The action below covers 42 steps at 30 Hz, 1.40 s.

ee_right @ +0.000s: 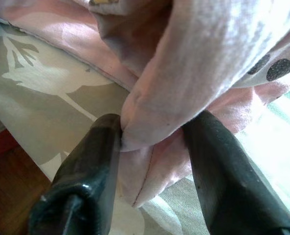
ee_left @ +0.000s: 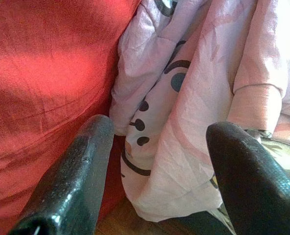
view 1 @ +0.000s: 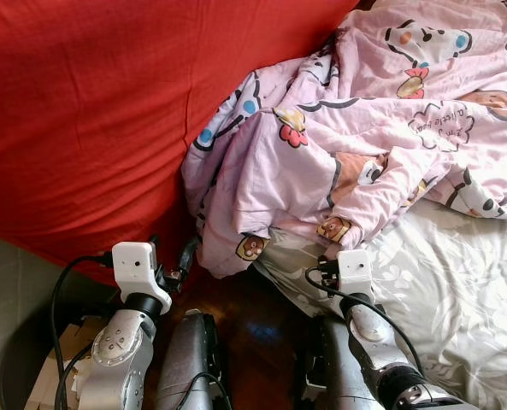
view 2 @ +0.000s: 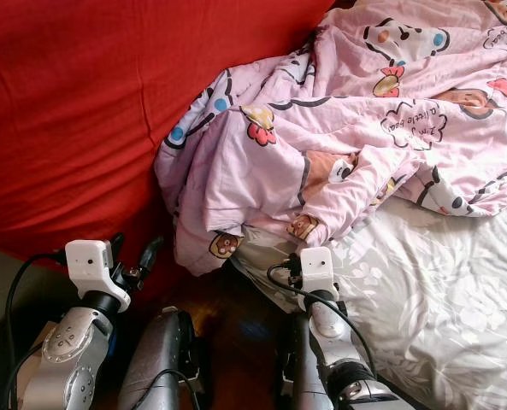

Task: Clean up the room

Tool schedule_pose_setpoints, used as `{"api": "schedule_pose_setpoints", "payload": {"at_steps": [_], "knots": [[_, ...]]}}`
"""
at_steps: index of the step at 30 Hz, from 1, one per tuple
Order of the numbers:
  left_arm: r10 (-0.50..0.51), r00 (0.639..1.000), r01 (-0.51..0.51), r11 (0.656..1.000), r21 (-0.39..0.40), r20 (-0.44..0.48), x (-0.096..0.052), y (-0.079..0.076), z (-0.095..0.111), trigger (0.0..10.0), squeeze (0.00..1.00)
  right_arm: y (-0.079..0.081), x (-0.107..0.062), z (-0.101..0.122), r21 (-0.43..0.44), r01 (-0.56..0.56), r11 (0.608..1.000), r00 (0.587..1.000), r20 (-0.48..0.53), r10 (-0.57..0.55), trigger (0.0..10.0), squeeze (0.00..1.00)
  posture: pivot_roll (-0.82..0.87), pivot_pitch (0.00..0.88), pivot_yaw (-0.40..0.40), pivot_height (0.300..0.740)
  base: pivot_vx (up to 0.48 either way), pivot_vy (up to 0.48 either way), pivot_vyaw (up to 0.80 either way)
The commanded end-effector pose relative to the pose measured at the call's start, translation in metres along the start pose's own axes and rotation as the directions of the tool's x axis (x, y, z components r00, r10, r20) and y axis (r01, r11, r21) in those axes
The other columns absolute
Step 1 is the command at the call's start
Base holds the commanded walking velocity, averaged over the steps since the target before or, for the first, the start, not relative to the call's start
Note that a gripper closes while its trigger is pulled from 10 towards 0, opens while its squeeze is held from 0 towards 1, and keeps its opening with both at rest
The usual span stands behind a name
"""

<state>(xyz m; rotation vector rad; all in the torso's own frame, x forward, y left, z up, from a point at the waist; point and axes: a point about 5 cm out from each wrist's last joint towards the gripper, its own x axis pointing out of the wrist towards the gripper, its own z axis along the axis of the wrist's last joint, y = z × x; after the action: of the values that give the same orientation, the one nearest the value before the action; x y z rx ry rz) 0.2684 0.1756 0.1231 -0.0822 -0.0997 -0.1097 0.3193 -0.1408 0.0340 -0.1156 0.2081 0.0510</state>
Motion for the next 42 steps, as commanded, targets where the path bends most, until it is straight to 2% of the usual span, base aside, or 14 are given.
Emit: {"api": "schedule_pose_setpoints", "payload": {"at_steps": [1, 19, 23, 29, 31, 38, 39, 40, 42], "knots": [[0.013, 0.999, -0.013, 1.0, 0.002, -0.04, -0.008, 0.002, -0.008, 10.0, 0.0, 0.003, -0.007, -0.015, 0.003, -0.003, 1.0, 0.998, -0.065, 0.004, 0.0, 0.0, 0.09, 0.43, 0.021, 0.622, 0.0, 0.0, 0.0], [0.015, 0.999, -0.015, 1.0, 0.002, -0.046, -0.007, 0.002, -0.01, 10.0, 0.0, 0.001, -0.01, -0.022, 0.007, 0.024, 1.0, 0.995, -0.096, -0.023, 0.0, 0.0, 0.09, 0.422, 0.018, 0.622, 0.0, 0.0, 0.0], [0.017, 0.999, -0.017, 1.0, 0.001, -0.049, -0.005, 0.002, -0.012, 10.0, 0.0, -0.011, -0.012, -0.025, 0.068, 0.089, 0.994, 0.991, -0.108, -0.082, 0.0, 0.0, 0.08, 0.405, 0.015, 0.622, 0.0, 0.0, 0.0], [0.018, 0.999, -0.018, 1.0, 0.0, -0.05, -0.002, 0.002, -0.014, 10.0, 0.0, -0.021, -0.015, -0.026, 0.08, 0.122, 0.989, 0.99, -0.083, -0.116, 0.0, 0.0, 0.08, 0.39, 0.011, 0.622, 0.0, 0.0, 0.0], [0.02, 0.998, -0.02, 1.0, 0.0, -0.053, 0.0, 0.003, -0.016, 10.0, 0.0, -0.028, -0.016, -0.023, 0.091, 0.14, 0.986, 0.99, -0.042, -0.136, 0.0, 0.0, 0.06, 0.368, 0.008, 0.622, 0.0, 0.0, 0.0], [0.025, 0.998, -0.025, 1.0, 0.002, -0.056, 0.005, 0.006, -0.02, 10.0, 0.0, -0.038, -0.02, -0.016, 0.112, 0.151, 0.982, 0.987, 0.036, -0.156, 0.0, 0.0, 0.05, 0.336, 0.006, 0.622, 0.0, 0.0, 0.0], [0.028, 0.998, -0.028, 1.0, 0.003, -0.057, 0.006, 0.007, -0.021, 10.0, 0.0, -0.039, -0.023, -0.012, 0.127, 0.145, 0.981, 0.985, 0.077, -0.155, 4.1, 0.0, 0.04, 0.318, 0.006, 0.622, 0.0, 0.0, 0.0], [0.03, 0.998, -0.03, 1.0, 0.004, -0.058, 0.007, 0.008, -0.022, 10.0, 0.0, -0.041, -0.026, -0.009, 0.137, 0.135, 0.981, 0.982, 0.112, -0.15, 10.0, 0.0, 0.03, 0.313, 0.007, 0.622, 0.0, 0.0, 0.0], [0.031, 0.998, -0.03, 1.0, 0.003, -0.06, 0.008, 0.008, -0.024, 10.0, 0.0, -0.04, -0.028, -0.006, 0.151, 0.124, 0.981, 0.98, 0.138, -0.145, 10.0, 0.0, 0.03, 0.308, 0.008, 0.622, 0.0, 0.0, 0.0]]}}
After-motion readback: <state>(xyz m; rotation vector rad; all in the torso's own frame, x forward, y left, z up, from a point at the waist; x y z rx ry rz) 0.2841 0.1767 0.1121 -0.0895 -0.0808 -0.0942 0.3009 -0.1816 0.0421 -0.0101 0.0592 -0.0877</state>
